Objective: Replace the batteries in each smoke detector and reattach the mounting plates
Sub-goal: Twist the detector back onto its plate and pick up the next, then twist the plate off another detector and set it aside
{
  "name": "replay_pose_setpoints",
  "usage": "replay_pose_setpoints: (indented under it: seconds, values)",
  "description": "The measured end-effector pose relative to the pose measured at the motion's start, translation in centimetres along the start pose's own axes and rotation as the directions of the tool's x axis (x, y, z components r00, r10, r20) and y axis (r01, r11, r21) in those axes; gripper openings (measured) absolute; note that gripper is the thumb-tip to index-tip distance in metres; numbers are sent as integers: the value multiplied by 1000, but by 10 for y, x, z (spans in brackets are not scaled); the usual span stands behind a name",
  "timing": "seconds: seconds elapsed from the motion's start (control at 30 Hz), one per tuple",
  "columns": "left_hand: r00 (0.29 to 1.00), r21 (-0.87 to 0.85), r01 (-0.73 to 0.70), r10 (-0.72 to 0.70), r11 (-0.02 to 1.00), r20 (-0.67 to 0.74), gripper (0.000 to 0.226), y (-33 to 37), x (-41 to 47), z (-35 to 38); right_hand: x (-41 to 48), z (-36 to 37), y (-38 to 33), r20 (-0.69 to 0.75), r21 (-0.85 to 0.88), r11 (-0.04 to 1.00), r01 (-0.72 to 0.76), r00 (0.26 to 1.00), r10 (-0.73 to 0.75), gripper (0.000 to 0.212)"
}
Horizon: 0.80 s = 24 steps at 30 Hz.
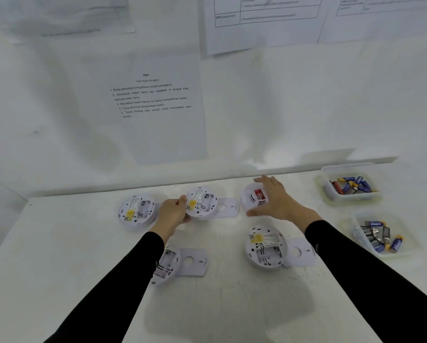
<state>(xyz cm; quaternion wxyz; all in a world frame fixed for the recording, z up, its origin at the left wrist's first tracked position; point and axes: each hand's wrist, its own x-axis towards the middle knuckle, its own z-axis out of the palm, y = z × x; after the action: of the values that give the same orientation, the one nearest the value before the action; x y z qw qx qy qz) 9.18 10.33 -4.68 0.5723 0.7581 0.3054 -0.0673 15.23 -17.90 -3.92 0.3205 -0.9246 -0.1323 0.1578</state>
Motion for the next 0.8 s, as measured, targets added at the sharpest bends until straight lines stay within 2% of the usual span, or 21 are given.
replay_pose_setpoints:
  seconds: [0.1,0.27,0.43,0.5,0.57,0.6,0.63,0.7,0.73,0.8]
  values:
    - [999,77,-44,45,996,-17,39,2,-3,2,1,6,13,35,2,1000,-14,999,14,109]
    - [1000,21,22,-21,1000,-9,42,3,-8,11,-2,6,24,-4,56,996,65,998,-64,106]
    - [991,2,53,-52,999,-124,48,4,-18,19,-13,-19,42,-43,148,982,116,993,-111,106]
    - [970,108,-24,50,994,-239,43,8,-27,23,-20,-34,48,-48,185,972,144,989,-137,107]
    - [886,245,-172,258,954,-384,28,18,-41,34,-29,-51,53,-57,225,960,169,985,-160,107]
    - [842,267,-268,360,926,-402,25,26,-51,45,-35,-59,55,-60,243,952,185,983,-176,106]
    - [827,261,-348,426,901,-367,24,35,-62,59,-41,-67,56,-59,262,944,202,979,-193,105]
    - [864,179,-439,468,881,-186,26,54,-88,95,-55,-81,58,-66,273,932,238,971,-229,102]
    - [886,141,-448,459,883,-65,31,64,-103,116,-63,-86,58,-84,255,930,264,964,-251,101]
    - [884,100,-457,439,884,163,54,78,-128,155,-79,-97,60,-140,207,925,318,946,-294,100]
